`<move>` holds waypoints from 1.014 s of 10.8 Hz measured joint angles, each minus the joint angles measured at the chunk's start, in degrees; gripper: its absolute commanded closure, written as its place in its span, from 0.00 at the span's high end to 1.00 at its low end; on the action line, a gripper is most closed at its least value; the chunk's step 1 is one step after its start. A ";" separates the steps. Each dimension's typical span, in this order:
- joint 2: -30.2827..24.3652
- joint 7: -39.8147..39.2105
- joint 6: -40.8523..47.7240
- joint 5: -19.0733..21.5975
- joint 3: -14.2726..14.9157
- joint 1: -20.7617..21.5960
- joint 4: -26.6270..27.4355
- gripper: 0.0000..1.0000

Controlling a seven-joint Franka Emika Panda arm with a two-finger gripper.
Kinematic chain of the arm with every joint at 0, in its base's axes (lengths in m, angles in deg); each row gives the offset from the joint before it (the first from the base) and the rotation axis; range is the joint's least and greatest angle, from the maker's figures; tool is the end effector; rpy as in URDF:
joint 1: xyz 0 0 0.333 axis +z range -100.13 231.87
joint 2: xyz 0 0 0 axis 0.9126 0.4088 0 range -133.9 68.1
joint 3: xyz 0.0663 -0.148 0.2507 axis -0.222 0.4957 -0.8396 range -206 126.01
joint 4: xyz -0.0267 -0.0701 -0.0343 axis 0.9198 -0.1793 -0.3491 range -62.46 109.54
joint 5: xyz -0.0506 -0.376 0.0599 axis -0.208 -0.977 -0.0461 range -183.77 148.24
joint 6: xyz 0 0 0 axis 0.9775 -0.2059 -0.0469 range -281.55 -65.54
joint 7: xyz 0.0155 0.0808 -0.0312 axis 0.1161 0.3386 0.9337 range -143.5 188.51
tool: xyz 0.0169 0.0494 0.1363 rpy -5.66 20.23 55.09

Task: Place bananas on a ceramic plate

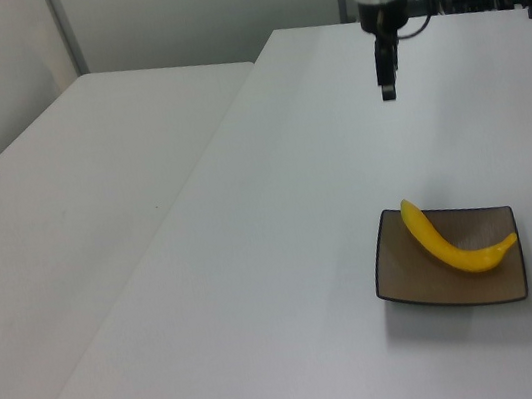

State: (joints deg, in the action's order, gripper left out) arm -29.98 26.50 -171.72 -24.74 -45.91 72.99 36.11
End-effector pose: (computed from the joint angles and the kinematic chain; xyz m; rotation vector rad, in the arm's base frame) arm 0.5572 0.1134 0.4608 3.0162 0.2870 0.0176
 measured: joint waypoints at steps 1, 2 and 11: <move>-0.74 -1.81 0.00 0.09 2.81 -0.11 -0.03 1.00; -1.29 -2.90 0.00 1.08 5.39 -0.11 -0.03 1.00; -1.99 -3.82 -0.07 6.97 10.03 0.44 -0.02 1.00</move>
